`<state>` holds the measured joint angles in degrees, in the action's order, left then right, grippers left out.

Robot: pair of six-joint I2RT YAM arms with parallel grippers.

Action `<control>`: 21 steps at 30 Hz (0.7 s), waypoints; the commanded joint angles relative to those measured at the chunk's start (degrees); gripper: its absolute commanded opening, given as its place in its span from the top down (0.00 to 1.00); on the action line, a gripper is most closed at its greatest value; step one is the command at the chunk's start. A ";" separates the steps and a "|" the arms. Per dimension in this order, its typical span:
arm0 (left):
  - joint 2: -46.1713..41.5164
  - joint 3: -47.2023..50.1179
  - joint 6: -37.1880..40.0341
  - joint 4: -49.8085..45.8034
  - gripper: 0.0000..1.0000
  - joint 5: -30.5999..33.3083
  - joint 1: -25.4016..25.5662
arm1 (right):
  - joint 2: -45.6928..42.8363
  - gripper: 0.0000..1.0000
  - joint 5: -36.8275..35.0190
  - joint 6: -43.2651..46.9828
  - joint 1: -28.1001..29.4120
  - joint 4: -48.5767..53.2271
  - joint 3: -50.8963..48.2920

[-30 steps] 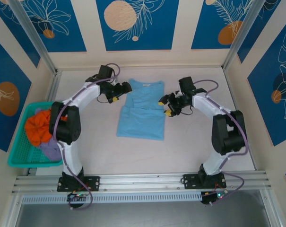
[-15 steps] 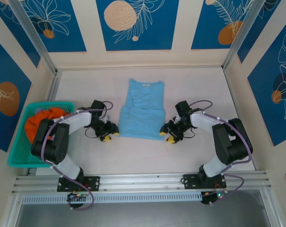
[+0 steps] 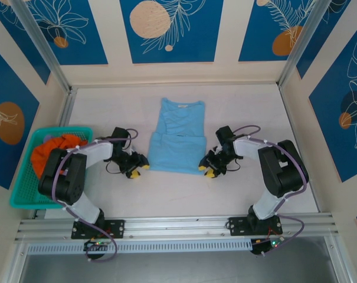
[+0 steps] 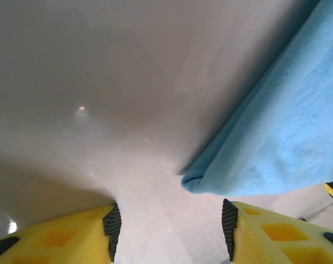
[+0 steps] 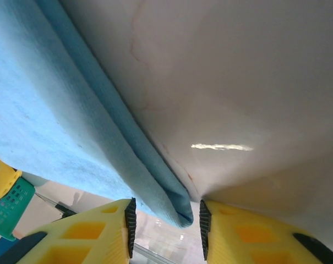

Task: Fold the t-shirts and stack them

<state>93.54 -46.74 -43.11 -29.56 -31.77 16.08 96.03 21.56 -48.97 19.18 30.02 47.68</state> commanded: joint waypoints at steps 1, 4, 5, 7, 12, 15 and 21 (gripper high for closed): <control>3.93 -1.25 -0.63 8.22 0.50 -6.48 1.15 | 1.61 0.65 -1.17 1.07 0.38 0.03 2.09; 5.80 -2.98 -1.57 9.01 0.55 -7.87 1.39 | 3.10 0.70 -1.89 1.84 0.16 1.28 3.10; 6.40 -3.86 -1.31 8.26 0.58 -7.44 1.56 | 3.48 0.71 -1.74 2.02 0.16 1.44 3.27; 7.19 -5.21 -0.74 6.55 0.64 -6.24 1.94 | 4.24 0.74 -1.74 2.26 0.15 1.84 3.71; 7.66 -6.15 -1.82 6.35 0.71 -3.20 2.29 | 4.62 0.83 -2.16 2.36 -0.19 2.10 4.30; 8.50 -7.18 -1.91 5.10 0.77 -1.43 2.39 | 4.76 0.88 -2.09 2.68 -0.33 2.84 4.74; 6.83 -9.82 1.91 -3.86 0.95 8.27 3.51 | 4.69 1.00 -3.24 4.20 -0.77 5.23 5.82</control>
<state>100.90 -54.28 -43.83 -30.68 -31.64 18.90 99.68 19.86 -46.33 18.94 33.17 52.03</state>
